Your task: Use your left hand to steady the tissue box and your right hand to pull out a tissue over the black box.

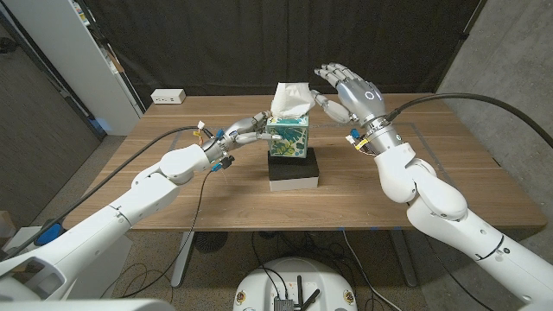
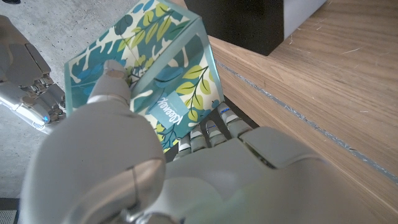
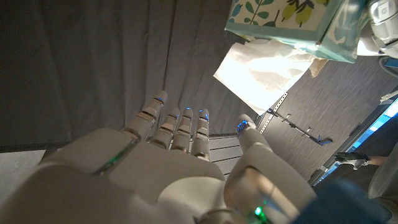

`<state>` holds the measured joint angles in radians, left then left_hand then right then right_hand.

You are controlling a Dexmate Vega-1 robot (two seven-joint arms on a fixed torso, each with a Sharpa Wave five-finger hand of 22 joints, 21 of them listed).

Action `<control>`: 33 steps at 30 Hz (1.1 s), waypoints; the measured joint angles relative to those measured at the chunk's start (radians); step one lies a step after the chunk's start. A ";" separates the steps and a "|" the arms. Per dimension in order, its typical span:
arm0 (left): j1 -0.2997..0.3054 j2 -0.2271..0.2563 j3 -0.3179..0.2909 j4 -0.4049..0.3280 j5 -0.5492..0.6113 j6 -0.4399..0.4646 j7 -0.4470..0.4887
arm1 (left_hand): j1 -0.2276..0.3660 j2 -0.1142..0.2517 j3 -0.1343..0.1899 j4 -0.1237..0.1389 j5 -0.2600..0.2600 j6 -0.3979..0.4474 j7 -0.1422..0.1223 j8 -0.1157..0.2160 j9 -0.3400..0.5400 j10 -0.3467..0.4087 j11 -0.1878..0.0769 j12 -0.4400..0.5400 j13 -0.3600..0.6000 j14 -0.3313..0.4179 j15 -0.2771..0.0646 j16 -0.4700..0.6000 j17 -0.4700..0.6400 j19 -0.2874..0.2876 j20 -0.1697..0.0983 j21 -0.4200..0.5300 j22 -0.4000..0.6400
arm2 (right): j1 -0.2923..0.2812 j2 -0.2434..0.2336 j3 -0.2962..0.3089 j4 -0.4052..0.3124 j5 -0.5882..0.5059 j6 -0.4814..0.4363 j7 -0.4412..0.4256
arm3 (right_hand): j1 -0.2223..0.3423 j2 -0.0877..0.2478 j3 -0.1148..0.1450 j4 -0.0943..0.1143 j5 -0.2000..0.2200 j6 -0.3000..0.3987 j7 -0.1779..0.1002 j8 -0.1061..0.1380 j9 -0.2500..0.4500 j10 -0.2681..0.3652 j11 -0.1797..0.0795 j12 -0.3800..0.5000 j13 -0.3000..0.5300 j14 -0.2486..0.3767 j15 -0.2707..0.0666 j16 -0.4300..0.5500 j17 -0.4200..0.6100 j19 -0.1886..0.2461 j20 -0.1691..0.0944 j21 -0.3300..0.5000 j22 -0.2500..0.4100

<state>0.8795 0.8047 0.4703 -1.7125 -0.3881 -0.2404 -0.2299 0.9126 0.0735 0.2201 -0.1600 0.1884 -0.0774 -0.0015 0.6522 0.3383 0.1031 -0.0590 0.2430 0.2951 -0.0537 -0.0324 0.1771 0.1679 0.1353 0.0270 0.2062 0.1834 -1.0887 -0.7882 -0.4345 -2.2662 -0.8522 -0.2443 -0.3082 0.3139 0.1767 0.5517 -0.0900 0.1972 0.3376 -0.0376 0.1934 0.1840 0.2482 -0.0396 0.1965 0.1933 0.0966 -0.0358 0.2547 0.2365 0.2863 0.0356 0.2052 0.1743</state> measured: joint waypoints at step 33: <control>0.008 0.000 -0.003 -0.006 0.004 0.003 0.009 | 0.000 0.000 0.000 0.000 0.000 -0.002 0.002 0.007 -0.002 0.000 0.000 0.000 0.000 0.000 0.000 0.000 0.000 0.000 0.000 0.000 0.000 | 0.095 0.000 -0.044 0.009 0.028 0.040 0.173 | 0.039 0.010 0.036 -0.010 0.008 0.099 -0.005 0.025 0.014 -0.025 -0.036 -0.004 0.000 -0.043 0.000 -0.008 0.003 -0.034 -0.034 -0.007 0.000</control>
<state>0.8878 0.8049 0.4674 -1.7188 -0.3841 -0.2373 -0.2207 0.9124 0.0737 0.2203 -0.1597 0.1884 -0.0790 0.0001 0.6589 0.3368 0.1031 -0.0590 0.2430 0.2950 -0.0536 -0.0324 0.1771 0.1679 0.1353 0.0270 0.2062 0.1834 -0.9938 -0.7884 -0.4781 -2.2573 -0.8238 -0.2042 -0.1349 0.3533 0.1871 0.5874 -0.1002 0.2049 0.4363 -0.0431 0.2186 0.1981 0.2232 -0.0755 0.1921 0.1931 0.0533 -0.0358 0.2465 0.2397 0.2522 0.0016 0.1981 0.1743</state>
